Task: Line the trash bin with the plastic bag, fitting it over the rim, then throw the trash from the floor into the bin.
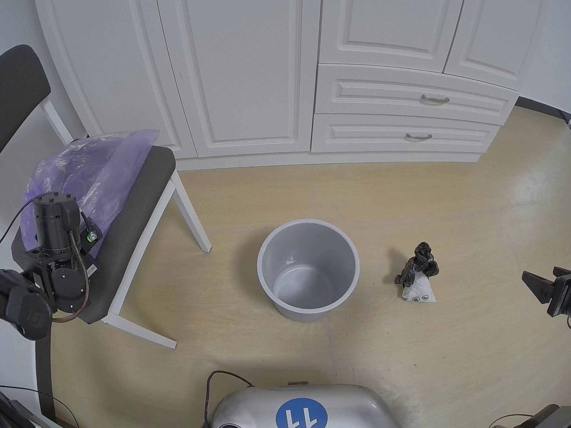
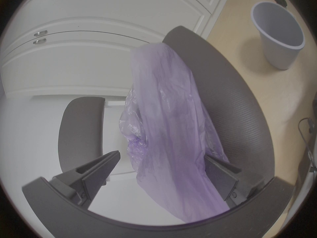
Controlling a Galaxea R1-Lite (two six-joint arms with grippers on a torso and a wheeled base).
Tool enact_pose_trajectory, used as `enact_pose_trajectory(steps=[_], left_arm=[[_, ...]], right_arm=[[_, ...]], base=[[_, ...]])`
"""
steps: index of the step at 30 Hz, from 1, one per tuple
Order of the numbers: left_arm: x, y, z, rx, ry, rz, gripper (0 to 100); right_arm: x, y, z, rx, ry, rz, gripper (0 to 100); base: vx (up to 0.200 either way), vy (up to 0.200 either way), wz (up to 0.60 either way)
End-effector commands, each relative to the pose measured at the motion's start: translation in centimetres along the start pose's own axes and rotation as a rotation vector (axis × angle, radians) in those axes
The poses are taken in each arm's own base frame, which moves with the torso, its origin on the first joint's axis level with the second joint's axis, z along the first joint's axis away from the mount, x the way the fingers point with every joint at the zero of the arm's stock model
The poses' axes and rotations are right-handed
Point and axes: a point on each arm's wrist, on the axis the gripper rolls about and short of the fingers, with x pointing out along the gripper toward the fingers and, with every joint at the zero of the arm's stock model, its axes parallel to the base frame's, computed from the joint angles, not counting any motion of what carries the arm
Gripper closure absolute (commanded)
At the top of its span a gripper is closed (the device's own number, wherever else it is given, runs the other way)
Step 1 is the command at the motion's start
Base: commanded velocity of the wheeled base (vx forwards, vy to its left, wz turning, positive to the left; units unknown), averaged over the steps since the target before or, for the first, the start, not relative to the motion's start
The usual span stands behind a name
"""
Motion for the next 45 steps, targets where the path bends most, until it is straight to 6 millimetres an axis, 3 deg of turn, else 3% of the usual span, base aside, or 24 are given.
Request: enact_pose_trajectory(steps=[1,8,9,24,30,39,45], left_arm=[[1.2,-1.5,0.8,0.040,0.041,-0.007,0],[1.4,-1.8,1.0,0.046,0.053,-0.005,0],[1.4,-1.8,1.0,0.046,0.053,-0.005,100],[0.4,-1.6,1.7,0.005,-0.015,-0.004,100],[-1.0,-0.5,1.8,-0.037,-0.063,0.006,100],[-5.1,1.3,2.9,-0.219,-0.255,-0.027,100],[-6.7,1.3,3.8,-0.347,-0.329,-0.075,100]], right_arm=[[0.0,0.0,-0.2,-0.014,0.005,0.000,0],[0.0,0.0,-0.4,-0.015,0.011,0.000,0],[0.0,0.0,-0.4,-0.015,0.011,0.000,0],[0.0,0.0,-0.4,-0.015,0.013,0.000,0],[0.0,0.0,-0.4,-0.015,0.011,0.000,0],[0.0,0.0,-0.3,-0.016,0.005,0.000,0],[0.0,0.0,-0.2,-0.014,0.000,0.000,0]], base=[[0.000,0.000,0.00],[0.000,0.000,0.00],[0.000,0.000,0.00],[0.000,0.000,0.00],[0.000,0.000,0.00],[0.000,0.000,0.00],[0.000,0.000,0.00]])
